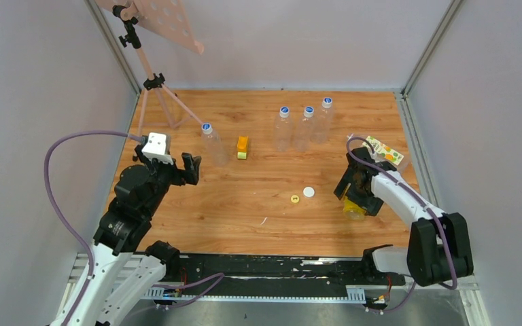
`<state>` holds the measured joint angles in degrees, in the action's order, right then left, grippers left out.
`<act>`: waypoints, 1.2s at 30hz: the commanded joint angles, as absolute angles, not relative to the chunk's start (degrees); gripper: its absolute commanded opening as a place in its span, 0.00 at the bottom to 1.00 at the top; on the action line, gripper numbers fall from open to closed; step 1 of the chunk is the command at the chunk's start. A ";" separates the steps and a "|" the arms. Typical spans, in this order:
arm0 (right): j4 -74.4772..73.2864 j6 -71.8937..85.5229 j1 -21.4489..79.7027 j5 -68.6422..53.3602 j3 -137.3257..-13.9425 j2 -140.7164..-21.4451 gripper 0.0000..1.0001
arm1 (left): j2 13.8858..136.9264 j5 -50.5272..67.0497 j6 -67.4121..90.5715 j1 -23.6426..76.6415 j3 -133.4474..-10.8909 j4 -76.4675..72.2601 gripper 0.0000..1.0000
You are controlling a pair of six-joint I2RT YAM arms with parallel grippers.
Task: Screw on the bottle caps
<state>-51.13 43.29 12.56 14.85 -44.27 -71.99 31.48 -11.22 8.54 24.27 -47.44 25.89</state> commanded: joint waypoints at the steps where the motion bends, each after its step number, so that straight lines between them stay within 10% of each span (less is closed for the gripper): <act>1: -47.18 43.65 12.29 12.67 -43.99 -75.66 1.00 | 31.29 -6.79 9.16 24.02 -48.13 24.55 1.00; 7: -45.40 42.64 12.26 11.95 -44.28 -77.01 0.91 | 31.91 -5.20 8.85 23.99 -49.41 26.04 1.00; 18: -47.50 44.40 16.20 8.90 -42.92 -62.83 0.41 | 35.38 10.80 19.86 24.07 -45.54 15.94 1.00; 36: -21.27 41.78 47.91 20.23 -46.67 -47.43 0.44 | 49.14 9.64 31.29 39.41 -47.72 -6.91 1.00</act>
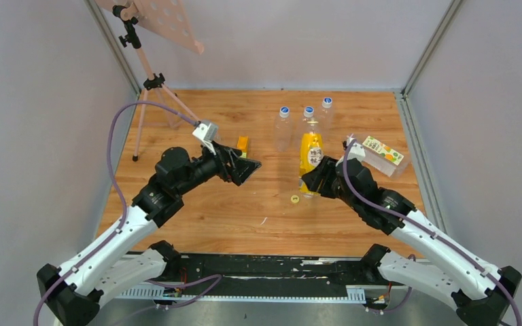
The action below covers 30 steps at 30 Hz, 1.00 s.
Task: Screw on the bottle caps
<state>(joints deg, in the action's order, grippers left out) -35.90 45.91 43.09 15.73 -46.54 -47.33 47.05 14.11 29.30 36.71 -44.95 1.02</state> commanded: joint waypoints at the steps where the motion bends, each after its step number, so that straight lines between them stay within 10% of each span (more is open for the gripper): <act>1: -19.24 40.28 49.53 21.24 -46.78 -48.11 0.44 | 50.21 8.82 31.60 40.64 -47.76 -8.34 0.99; 30: 2.46 31.38 63.60 28.50 -47.86 -61.57 0.51 | 61.22 -19.81 42.67 55.79 -43.33 -17.16 0.76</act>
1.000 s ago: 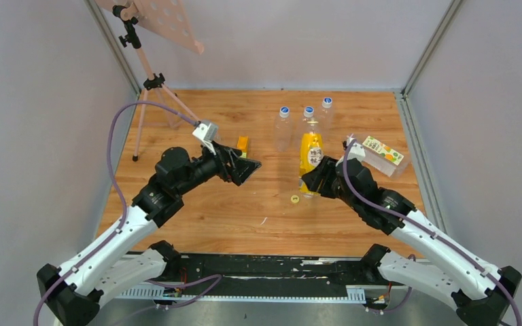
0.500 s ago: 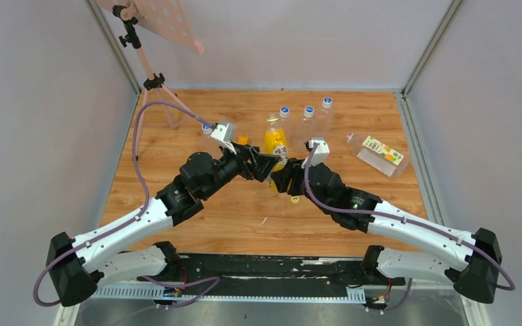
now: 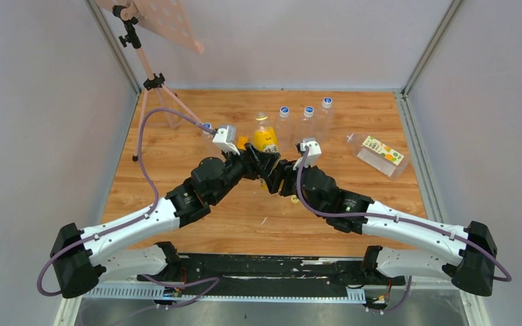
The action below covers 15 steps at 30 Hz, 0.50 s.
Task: Screw on the bottle caps
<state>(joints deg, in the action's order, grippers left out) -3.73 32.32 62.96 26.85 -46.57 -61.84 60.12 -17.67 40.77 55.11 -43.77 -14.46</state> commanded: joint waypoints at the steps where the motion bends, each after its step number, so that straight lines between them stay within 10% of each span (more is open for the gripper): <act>1: 2.53 31.58 63.55 28.73 -47.77 -61.53 0.52 | 61.29 -19.84 42.65 55.92 -43.31 -17.24 0.74; 15: -5.72 30.86 63.55 27.76 -49.85 -61.10 0.91 | 55.74 -28.65 26.92 55.43 -43.31 -9.07 0.57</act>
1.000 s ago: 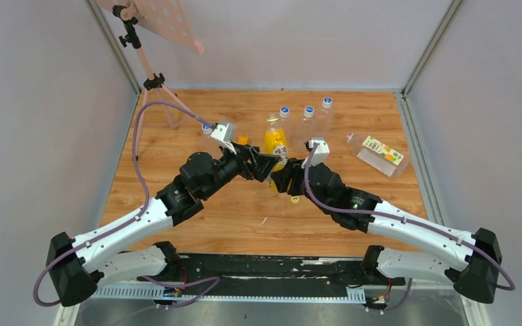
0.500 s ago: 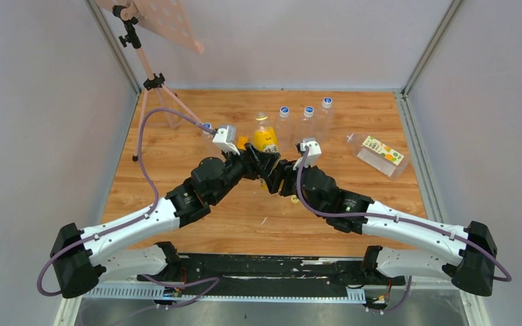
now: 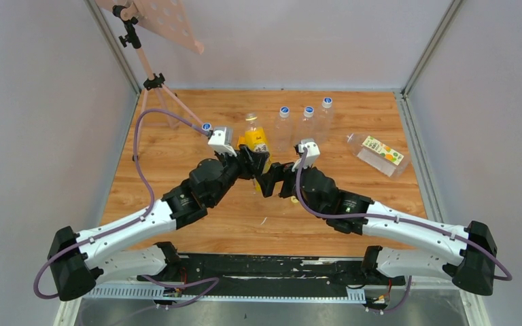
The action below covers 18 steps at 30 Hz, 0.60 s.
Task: Screw on the bottle caps
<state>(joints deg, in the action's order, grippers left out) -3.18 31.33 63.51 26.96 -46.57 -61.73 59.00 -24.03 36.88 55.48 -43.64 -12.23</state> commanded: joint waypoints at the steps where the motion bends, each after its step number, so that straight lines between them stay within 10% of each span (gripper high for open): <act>1: -7.82 30.85 63.55 27.75 -50.63 -61.25 0.92 | 54.58 -28.74 25.54 54.99 -43.22 -8.45 0.56; 18: -37.39 35.59 52.74 12.13 -56.83 -70.47 0.88 | 40.04 -8.55 0.62 47.64 -41.33 6.76 0.49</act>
<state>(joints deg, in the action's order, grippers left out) -30.92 33.08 55.61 18.04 -54.70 -66.15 43.20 -15.75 8.93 47.75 -40.45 3.86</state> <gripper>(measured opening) 0.901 0.625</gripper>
